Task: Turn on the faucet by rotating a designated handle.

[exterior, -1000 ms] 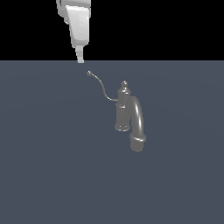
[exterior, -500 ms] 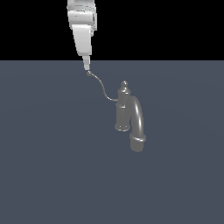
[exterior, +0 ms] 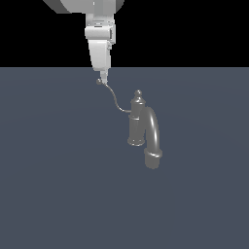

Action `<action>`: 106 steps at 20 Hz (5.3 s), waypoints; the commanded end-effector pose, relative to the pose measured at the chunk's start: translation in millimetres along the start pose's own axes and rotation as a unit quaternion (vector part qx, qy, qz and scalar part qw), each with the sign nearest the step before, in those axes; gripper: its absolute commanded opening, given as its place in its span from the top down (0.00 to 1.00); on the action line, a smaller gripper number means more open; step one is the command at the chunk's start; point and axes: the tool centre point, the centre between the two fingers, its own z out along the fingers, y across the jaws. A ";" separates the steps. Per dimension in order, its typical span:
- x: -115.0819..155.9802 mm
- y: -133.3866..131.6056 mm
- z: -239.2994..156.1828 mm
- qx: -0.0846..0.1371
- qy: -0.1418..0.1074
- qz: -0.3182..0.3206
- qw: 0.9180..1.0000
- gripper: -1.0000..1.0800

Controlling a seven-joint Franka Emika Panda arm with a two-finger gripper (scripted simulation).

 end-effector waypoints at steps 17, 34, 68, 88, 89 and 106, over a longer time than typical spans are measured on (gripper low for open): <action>0.3 24.7 -0.7 0.000 0.000 0.000 1.000 1.00; 1.6 74.7 -0.6 0.000 0.000 0.000 1.000 1.00; 67.7 157.6 -0.6 0.001 -0.001 0.000 1.000 1.00; 164.0 159.8 -0.6 0.001 0.000 -0.001 1.000 1.00; 170.0 159.9 -0.5 0.001 0.000 0.000 1.000 1.00; 196.4 117.8 -1.1 0.001 0.000 -0.007 1.000 1.00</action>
